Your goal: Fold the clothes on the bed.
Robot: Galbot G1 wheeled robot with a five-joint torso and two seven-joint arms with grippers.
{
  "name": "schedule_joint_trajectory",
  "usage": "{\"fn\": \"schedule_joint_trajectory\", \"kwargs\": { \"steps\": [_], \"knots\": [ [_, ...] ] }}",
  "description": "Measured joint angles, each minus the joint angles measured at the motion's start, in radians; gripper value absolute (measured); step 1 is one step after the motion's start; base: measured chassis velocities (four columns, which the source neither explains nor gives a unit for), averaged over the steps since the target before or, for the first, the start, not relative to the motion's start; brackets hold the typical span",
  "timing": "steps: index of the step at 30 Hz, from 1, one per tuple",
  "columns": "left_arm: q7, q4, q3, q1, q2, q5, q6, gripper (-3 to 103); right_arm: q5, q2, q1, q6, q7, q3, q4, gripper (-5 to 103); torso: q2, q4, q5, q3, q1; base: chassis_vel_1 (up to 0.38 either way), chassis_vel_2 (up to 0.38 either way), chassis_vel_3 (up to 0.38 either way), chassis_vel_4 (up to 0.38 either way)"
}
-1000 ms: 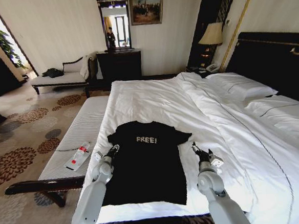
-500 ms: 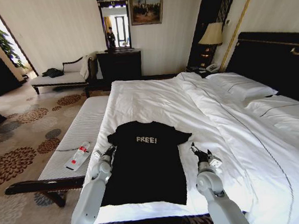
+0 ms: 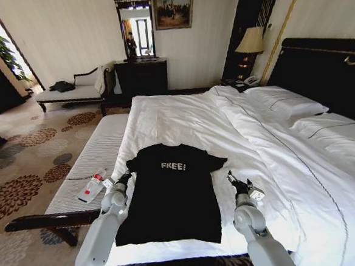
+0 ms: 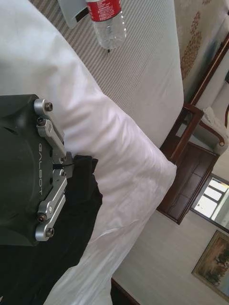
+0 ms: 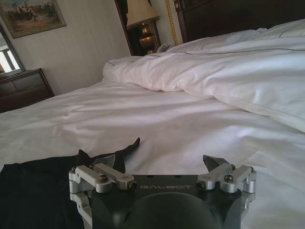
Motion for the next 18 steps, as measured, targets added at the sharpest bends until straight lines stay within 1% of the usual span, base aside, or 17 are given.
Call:
{"fn": "schedule_joint_trajectory", "kwargs": {
  "steps": [2, 10, 14, 18],
  "knots": [
    [-0.001, -0.007, -0.001, 0.009, 0.014, 0.004, 0.000, 0, -0.001, 0.003, 0.003, 0.000, 0.001, -0.007, -0.001, 100, 0.000, -0.0006, 0.0000, 0.000, 0.000, 0.000, 0.000, 0.000, 0.000],
    [-0.007, -0.035, -0.003, 0.024, 0.015, 0.017, 0.000, 0, -0.003, 0.007, -0.001, 0.000, 0.001, -0.011, 0.002, 100, 0.000, -0.0007, 0.0000, 0.000, 0.000, 0.000, 0.000, 0.000, 0.000],
    [-0.013, -0.061, -0.023, 0.033, 0.031, 0.022, -0.001, 0, -0.002, 0.004, -0.005, 0.000, 0.002, 0.000, 0.004, 100, 0.000, -0.0007, 0.0001, 0.000, 0.000, 0.000, 0.000, 0.000, 0.000],
    [-0.005, -0.085, -0.026, 0.048, 0.040, 0.050, -0.008, 0, -0.001, 0.004, -0.005, 0.001, 0.002, 0.001, -0.001, 100, 0.000, -0.0006, 0.0003, 0.000, 0.000, 0.000, 0.000, 0.000, 0.000]
  ]
}}
